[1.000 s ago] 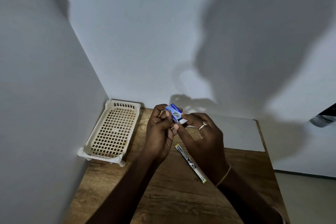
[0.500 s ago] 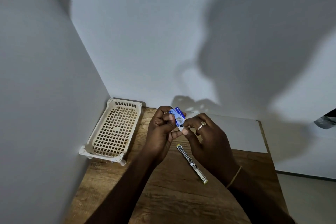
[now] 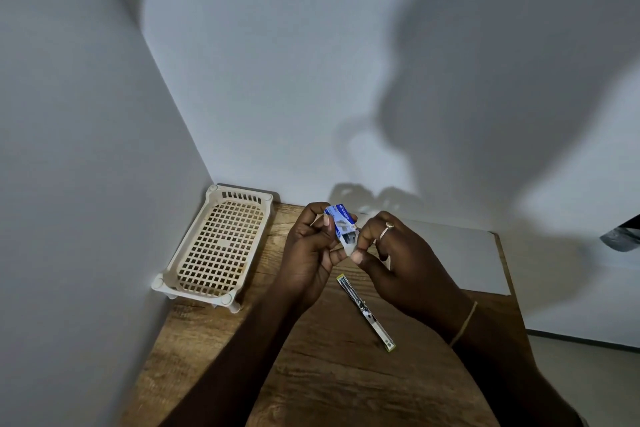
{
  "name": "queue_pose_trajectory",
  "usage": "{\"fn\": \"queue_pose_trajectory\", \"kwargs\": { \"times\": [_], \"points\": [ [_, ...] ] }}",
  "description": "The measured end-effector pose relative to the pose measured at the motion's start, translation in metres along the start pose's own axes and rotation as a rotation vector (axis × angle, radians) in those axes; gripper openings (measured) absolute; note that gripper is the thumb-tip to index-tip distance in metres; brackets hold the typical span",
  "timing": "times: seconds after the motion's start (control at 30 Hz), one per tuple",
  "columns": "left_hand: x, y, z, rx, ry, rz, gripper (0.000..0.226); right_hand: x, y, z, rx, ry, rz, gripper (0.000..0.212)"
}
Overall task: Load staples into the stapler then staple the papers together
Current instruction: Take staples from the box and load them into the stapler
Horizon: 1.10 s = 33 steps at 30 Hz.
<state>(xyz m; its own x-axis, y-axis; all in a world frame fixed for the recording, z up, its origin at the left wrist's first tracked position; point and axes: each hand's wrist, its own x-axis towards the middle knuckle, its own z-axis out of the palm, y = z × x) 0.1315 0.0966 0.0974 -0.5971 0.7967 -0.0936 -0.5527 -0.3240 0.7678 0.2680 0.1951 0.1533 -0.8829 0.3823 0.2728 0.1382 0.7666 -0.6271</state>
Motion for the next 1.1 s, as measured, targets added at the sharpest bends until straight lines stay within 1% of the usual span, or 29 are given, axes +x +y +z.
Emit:
{"fn": "queue_pose_trajectory", "kwargs": {
  "times": [0.07, 0.2, 0.3, 0.4, 0.5, 0.6, 0.67, 0.87, 0.93, 0.97, 1.0, 1.07, 1.1],
  "points": [
    [0.0, 0.001, 0.001, -0.022, 0.001, 0.004, 0.019, -0.001, 0.0, 0.003, 0.04, 0.038, 0.004, 0.013],
    [-0.002, 0.0, 0.0, -0.069, 0.014, 0.008, 0.026, -0.004, 0.0, 0.009, 0.082, 0.106, 0.047, 0.019],
    [-0.003, 0.001, 0.0, -0.093, 0.025, 0.009, 0.025, -0.006, -0.001, 0.011, 0.149, 0.151, 0.074, 0.023],
    [-0.004, 0.003, 0.001, -0.133, 0.022, 0.016, 0.015, -0.006, -0.005, 0.013, 0.215, 0.211, 0.102, 0.015],
    [-0.004, 0.002, 0.001, -0.122, 0.018, 0.036, 0.012, -0.005, -0.009, 0.014, 0.14, 0.258, 0.124, 0.011],
    [-0.004, 0.0, 0.001, -0.107, 0.013, 0.056, 0.009, -0.003, -0.011, 0.012, 0.015, 0.236, 0.163, 0.006],
    [-0.004, -0.001, -0.001, -0.104, 0.02, 0.058, 0.011, -0.002, -0.011, 0.011, -0.027, 0.211, 0.181, 0.001],
    [-0.003, -0.008, -0.006, -0.083, 0.029, 0.046, 0.011, 0.003, -0.009, 0.007, -0.035, 0.176, 0.218, 0.009],
    [-0.004, -0.009, -0.006, -0.07, 0.04, 0.043, 0.017, 0.004, -0.008, 0.007, -0.034, 0.172, 0.223, 0.012],
    [-0.004, -0.009, -0.006, -0.059, 0.042, 0.041, 0.022, 0.004, -0.008, 0.007, -0.034, 0.174, 0.23, 0.012],
    [-0.004, -0.009, -0.007, -0.05, 0.043, 0.04, 0.022, 0.004, -0.008, 0.007, -0.036, 0.183, 0.237, 0.01],
    [-0.004, -0.008, -0.007, -0.027, 0.034, 0.045, 0.011, 0.003, -0.01, 0.008, -0.043, 0.207, 0.239, 0.007],
    [-0.005, -0.009, -0.008, -0.017, 0.037, 0.046, 0.014, 0.003, -0.011, 0.008, -0.045, 0.205, 0.238, 0.005]
  ]
}}
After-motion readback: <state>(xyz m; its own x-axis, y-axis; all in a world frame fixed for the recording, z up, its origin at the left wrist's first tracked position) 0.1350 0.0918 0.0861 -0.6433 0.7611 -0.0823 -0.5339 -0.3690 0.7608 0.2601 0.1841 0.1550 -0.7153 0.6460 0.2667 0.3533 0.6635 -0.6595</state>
